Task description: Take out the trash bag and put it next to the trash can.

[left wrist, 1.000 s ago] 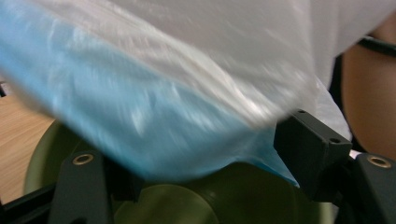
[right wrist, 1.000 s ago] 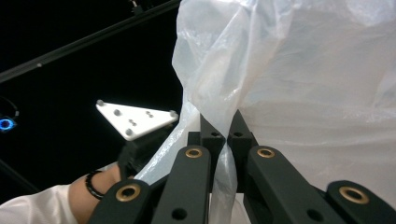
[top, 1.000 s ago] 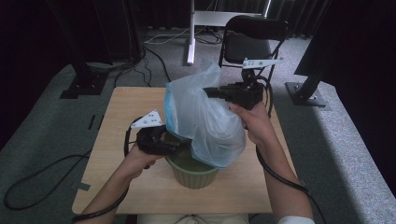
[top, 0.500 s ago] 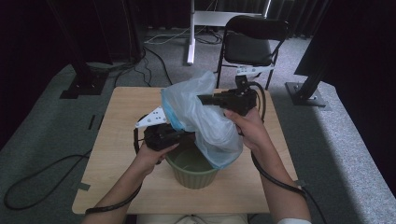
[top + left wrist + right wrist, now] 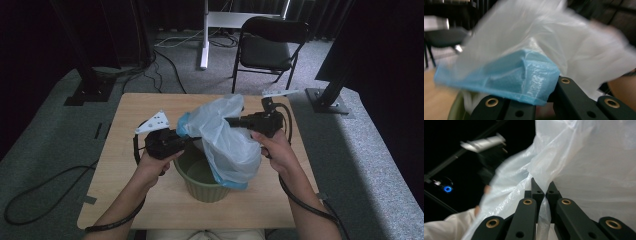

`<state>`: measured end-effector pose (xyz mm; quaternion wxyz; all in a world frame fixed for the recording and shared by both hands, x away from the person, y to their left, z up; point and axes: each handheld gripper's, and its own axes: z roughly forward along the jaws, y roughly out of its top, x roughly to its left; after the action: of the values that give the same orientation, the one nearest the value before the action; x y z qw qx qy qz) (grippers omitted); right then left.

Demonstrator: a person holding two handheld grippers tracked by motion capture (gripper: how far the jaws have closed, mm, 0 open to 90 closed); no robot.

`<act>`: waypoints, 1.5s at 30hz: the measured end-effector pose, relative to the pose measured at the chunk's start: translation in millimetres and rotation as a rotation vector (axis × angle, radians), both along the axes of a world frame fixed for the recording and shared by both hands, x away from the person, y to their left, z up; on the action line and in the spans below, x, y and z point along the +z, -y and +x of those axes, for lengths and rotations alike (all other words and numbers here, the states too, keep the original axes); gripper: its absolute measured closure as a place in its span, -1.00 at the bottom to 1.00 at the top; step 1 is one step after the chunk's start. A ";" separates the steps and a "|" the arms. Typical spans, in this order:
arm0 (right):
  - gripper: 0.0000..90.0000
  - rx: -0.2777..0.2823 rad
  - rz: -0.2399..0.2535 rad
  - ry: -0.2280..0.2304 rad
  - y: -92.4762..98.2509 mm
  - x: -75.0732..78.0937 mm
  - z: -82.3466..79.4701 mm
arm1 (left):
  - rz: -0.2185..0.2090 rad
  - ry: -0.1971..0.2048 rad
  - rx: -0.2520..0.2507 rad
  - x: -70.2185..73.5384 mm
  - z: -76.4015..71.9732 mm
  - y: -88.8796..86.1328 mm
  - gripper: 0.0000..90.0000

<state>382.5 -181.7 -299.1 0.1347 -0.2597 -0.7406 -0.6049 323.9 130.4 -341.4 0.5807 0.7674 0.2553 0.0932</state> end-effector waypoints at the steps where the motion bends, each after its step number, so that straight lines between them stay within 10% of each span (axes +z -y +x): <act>1: 0.99 -0.004 0.011 0.006 1.4 3.8 0.3 | 0.024 0.018 0.037 -4.2 0.8 -0.1 0.74; 6: 0.98 0.013 0.072 0.017 7.2 25.9 4.0 | -0.002 -0.049 0.109 -13.7 8.4 -16.8 -0.08; 9: 0.98 0.033 0.107 0.015 10.2 36.3 5.5 | -0.004 -0.055 0.164 -15.7 13.2 -29.6 -0.23; 21: 0.98 0.121 0.137 0.040 2.3 47.6 -6.5 | -0.068 -0.097 0.059 -22.1 30.7 -23.6 -0.38; 22: 0.98 0.113 0.131 0.042 2.6 47.2 -6.9 | -0.083 -0.081 0.032 -21.9 29.9 -21.9 -0.29; 25: 0.98 0.110 0.132 0.034 5.4 42.3 -6.2 | -0.105 -0.040 -0.020 -18.9 23.9 -17.8 0.95; 35: 0.97 0.030 -0.034 0.016 1.0 -0.7 -7.2 | -0.166 0.003 -0.101 16.7 5.2 1.1 1.00; 40: -0.09 0.111 -0.115 0.057 -27.6 -13.3 -14.3 | -0.174 -0.006 -0.146 28.7 5.1 27.1 1.00; 43: -0.02 0.119 -0.145 0.065 -40.3 -16.7 -16.5 | -0.168 -0.003 -0.151 31.1 6.4 39.1 1.00; 45: 0.40 0.125 -0.169 0.084 -44.1 -18.1 -17.5 | -0.184 -0.013 -0.141 31.5 8.1 39.8 1.00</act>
<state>365.0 -137.6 -317.2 0.1186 -0.1979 -0.8087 -0.5411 332.0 90.6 -309.9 0.6523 0.7274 0.2118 0.0231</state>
